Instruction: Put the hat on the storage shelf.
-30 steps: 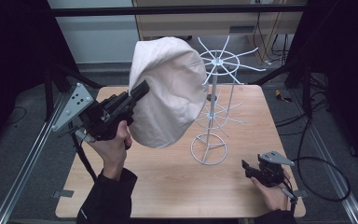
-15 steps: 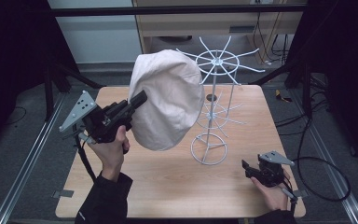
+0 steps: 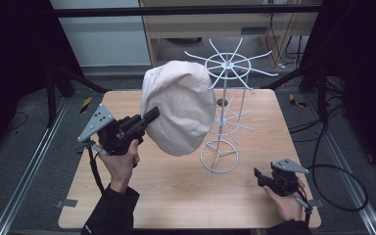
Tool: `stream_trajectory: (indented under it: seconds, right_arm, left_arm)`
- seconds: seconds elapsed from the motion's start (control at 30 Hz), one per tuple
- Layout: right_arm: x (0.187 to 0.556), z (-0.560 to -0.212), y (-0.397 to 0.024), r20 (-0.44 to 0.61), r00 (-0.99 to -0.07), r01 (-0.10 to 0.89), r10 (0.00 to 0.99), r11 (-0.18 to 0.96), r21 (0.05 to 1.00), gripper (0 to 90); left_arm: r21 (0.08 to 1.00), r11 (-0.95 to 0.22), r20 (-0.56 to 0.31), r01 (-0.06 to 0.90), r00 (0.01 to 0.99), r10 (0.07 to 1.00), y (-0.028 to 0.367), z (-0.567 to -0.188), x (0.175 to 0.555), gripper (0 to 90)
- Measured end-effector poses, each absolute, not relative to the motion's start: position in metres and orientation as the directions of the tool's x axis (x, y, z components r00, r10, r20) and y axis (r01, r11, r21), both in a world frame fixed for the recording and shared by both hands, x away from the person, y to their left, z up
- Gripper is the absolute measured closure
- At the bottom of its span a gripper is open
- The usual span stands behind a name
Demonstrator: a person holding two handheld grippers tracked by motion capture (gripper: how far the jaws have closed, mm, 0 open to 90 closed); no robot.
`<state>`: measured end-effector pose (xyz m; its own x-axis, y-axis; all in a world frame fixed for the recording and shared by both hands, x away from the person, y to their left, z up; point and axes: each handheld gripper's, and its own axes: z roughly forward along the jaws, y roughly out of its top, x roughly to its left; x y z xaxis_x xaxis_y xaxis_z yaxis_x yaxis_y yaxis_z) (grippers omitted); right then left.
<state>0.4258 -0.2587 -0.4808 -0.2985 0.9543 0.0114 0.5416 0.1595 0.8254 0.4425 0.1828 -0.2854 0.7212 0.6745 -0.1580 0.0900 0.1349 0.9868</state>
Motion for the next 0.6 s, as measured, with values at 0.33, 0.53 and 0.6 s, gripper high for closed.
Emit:
stream_trajectory:
  seconds: [0.33, 0.53, 0.6]
  right_arm:
    - [0.426, -0.481, -0.259, 0.008, -0.303, 0.542, 0.953, 0.165, 0.824, 31.8]
    - [0.426, -0.481, -0.259, 0.005, -0.303, 0.543, 0.953, 0.168, 0.823, 31.7]
    - [0.426, -0.481, -0.259, 0.005, -0.303, 0.543, 0.953, 0.168, 0.823, 31.6]
  left_arm:
    - [0.99, 0.082, -0.142, 0.117, 0.716, 0.684, 0.173, -0.297, 0.447, 85.8]
    - [0.99, 0.05, -0.128, 0.13, 0.711, 0.692, 0.168, -0.302, 0.45, 85.7]
    - [0.99, 0.046, -0.129, 0.135, 0.708, 0.694, 0.166, -0.304, 0.451, 85.4]
